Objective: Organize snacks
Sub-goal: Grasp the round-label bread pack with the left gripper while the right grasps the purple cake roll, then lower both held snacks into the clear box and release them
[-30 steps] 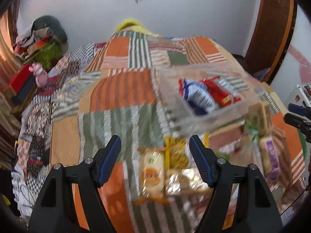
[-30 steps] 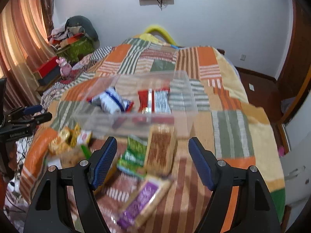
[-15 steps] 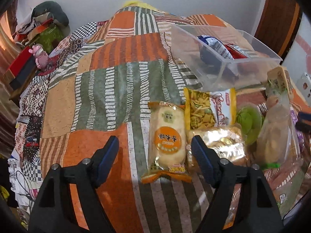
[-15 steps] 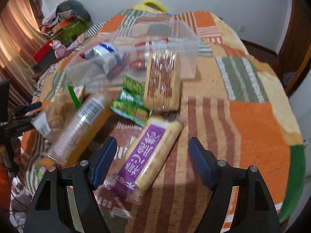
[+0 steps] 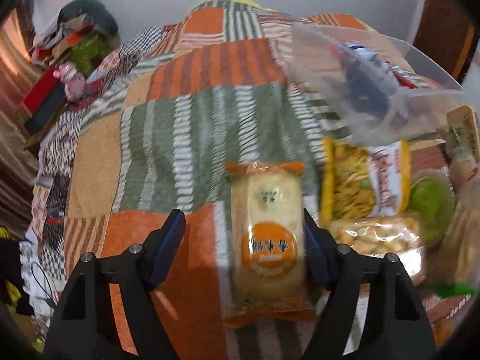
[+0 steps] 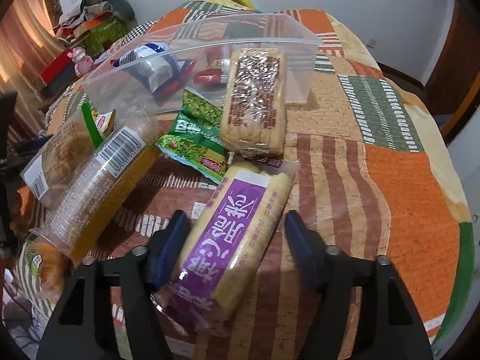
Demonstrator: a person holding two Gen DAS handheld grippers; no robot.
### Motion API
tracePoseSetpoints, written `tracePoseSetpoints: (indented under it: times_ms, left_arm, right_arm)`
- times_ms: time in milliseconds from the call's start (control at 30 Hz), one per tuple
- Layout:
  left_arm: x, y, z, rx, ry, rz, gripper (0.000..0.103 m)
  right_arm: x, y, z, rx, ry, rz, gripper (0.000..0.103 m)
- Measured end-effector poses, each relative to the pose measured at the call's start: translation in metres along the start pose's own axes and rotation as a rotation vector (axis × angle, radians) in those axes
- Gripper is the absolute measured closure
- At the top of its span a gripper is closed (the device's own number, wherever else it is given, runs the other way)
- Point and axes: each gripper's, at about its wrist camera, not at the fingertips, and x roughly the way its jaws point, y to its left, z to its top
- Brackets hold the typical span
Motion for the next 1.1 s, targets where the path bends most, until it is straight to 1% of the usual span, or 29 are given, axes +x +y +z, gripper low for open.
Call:
tracePoseSetpoints:
  times_ms: [33, 133, 200, 267, 467, 733, 967, 1100]
  left_arm:
    - [0.001, 0.006, -0.002, -0.023, 0.006, -0.027, 0.031]
    - [-0.001, 0.012, -0.006, -0.047, 0.007, -0.062, 0.044]
    - [-0.005, 0.01, -0.007, -0.028, -0.013, -0.049, 0.062]
    - [-0.01, 0.007, -0.007, -0.009, -0.028, -0.033, 0.068]
    - [-0.029, 0.004, -0.004, -0.011, -0.072, -0.058, 0.069]
    - [-0.068, -0.011, 0.016, -0.006, -0.161, -0.095, 0.069]
    - [-0.096, -0.032, 0.039, 0.009, -0.236, -0.143, 0.069]
    - [-0.102, -0.047, 0.054, 0.024, -0.258, -0.173, 0.069]
  right_arm:
    - [-0.001, -0.004, -0.001, 0.009, 0.0, 0.005, 0.056]
    - [-0.003, -0.012, -0.002, 0.032, -0.002, 0.041, 0.058]
    - [-0.004, -0.012, -0.004, 0.028, -0.006, 0.037, 0.059]
    - [-0.007, -0.01, -0.007, 0.017, -0.014, 0.023, 0.06]
    - [-0.017, -0.016, -0.007, 0.039, -0.031, 0.033, 0.061]
    - [-0.043, -0.035, -0.002, 0.071, -0.093, -0.003, 0.061]
    - [-0.065, -0.042, 0.02, 0.074, -0.187, -0.026, 0.064]
    - [-0.073, -0.042, 0.039, 0.062, -0.243, -0.028, 0.064]
